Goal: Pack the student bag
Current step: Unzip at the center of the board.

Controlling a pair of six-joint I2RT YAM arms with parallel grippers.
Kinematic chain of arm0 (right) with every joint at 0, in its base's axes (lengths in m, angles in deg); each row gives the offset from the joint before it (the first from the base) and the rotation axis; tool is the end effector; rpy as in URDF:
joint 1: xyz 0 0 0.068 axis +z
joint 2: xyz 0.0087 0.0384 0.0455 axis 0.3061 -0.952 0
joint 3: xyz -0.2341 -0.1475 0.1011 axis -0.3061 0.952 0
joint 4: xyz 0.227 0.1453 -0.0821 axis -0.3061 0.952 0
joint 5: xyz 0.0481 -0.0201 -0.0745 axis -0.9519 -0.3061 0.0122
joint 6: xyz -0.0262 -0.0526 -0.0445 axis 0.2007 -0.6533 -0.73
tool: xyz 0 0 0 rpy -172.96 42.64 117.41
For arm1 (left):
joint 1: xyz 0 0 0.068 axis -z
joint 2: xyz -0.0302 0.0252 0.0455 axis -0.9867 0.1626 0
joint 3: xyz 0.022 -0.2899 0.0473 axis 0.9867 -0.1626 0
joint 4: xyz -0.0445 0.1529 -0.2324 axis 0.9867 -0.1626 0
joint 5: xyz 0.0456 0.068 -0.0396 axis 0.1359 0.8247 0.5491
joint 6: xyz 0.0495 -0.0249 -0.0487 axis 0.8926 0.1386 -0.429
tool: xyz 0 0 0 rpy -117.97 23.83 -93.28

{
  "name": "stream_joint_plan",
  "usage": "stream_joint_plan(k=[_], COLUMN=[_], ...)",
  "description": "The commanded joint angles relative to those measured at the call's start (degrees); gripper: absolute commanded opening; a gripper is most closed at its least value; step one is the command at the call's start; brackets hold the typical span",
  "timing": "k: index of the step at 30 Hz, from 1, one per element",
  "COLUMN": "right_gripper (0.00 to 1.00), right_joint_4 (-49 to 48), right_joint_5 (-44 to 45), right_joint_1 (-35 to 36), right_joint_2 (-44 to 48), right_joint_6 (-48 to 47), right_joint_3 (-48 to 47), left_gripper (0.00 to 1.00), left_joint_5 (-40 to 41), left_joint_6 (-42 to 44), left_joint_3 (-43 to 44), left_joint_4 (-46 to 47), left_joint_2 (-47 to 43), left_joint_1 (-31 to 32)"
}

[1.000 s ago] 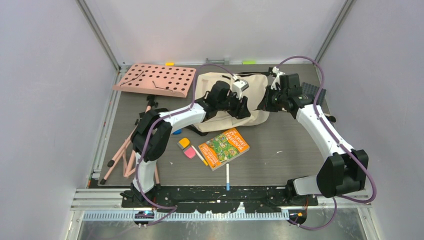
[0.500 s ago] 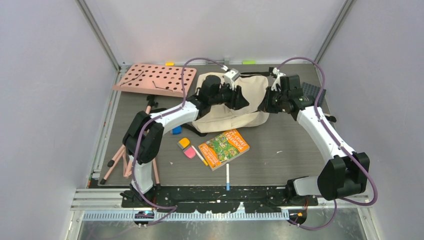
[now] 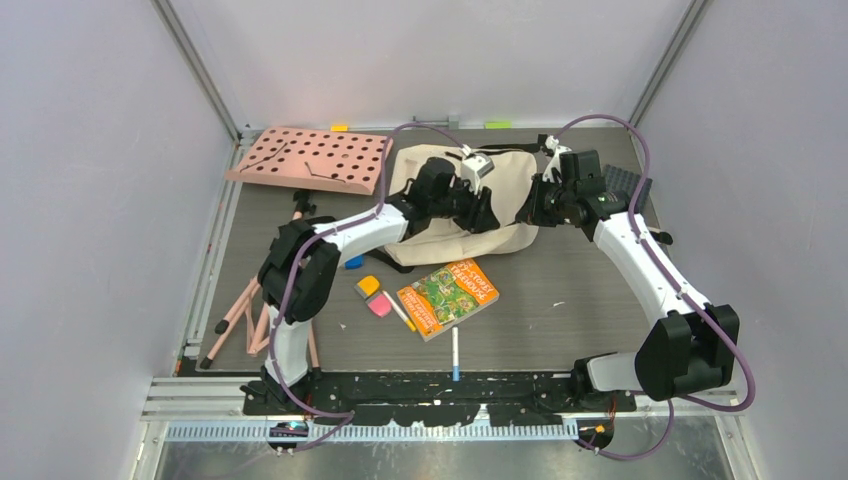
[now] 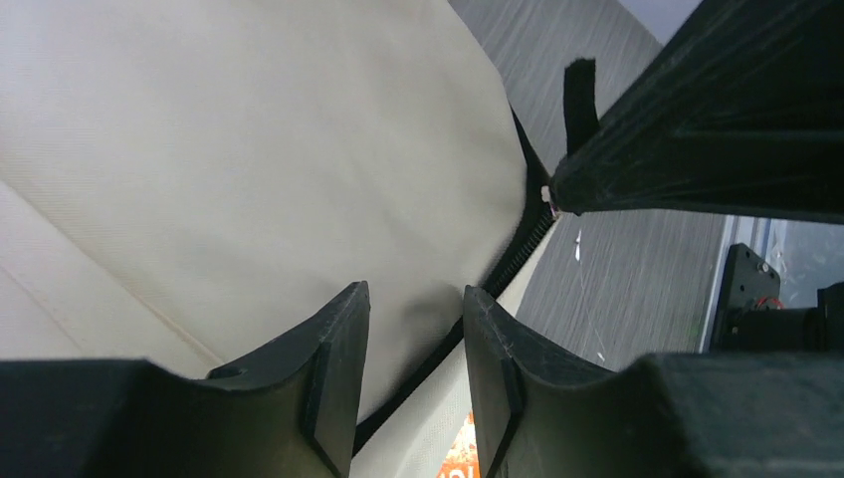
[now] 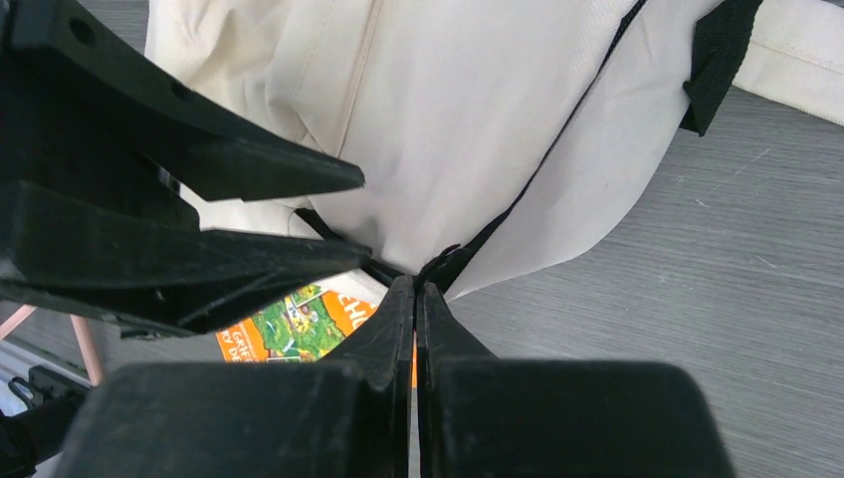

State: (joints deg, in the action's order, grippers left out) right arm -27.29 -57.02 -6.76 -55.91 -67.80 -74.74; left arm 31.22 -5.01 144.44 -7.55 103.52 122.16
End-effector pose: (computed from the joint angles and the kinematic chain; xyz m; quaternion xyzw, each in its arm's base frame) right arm 0.3131 0.0765 0.3047 -0.0102 0.9168 0.1972 0.3470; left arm 0.3632 -0.3602 0.2447 0.3090 0.7612 -0.4327 0.3712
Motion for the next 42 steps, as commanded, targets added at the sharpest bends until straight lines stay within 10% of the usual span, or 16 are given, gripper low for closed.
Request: stream_joint_plan(k=[1, 42], right_gripper=[0.01, 0.01], right_joint_4=[-0.9, -11.6], right_joint_5=[0.1, 16.9], right_joint_1=[0.0, -3.9], right_joint_2=[1.8, -15.5], right_joint_6=[1.1, -1.9], right_joint_3=[-1.6, -10.1], left_gripper=[0.42, 0.32], left_joint_5=[-1.0, 4.2], left_joint_6=[4.5, 8.7], left_joint_3=[1.0, -17.0], left_joint_4=[-2.8, -7.6], left_joint_2=[-0.6, 1.8], left_joint_1=[1.3, 3.3])
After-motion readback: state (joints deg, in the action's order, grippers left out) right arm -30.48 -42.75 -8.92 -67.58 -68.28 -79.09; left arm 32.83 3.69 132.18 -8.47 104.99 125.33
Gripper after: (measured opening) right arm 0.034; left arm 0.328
